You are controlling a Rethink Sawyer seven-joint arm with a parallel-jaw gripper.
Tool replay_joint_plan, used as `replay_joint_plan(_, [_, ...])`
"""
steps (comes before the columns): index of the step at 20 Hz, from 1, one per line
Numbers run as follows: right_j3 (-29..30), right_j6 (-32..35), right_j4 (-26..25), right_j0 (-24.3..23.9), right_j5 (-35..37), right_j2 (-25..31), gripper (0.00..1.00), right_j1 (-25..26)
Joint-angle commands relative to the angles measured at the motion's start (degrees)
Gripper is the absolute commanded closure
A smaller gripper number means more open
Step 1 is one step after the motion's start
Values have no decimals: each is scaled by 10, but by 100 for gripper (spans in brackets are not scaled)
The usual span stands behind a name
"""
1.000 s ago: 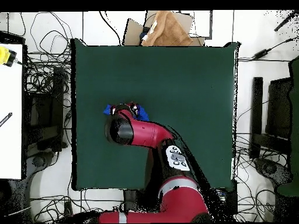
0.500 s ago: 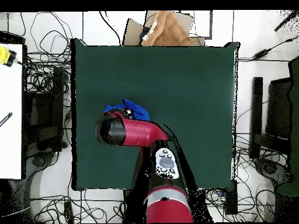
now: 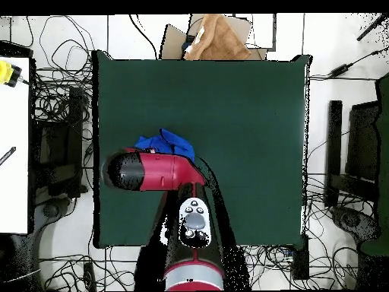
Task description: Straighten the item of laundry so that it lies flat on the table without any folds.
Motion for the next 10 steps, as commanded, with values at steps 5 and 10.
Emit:
replay_joint_plan(5, [-37,62,-73,-105,-248,80,0,198])
replay_joint_plan(10, [-59,52,-151,-166,-333,132,0,272])
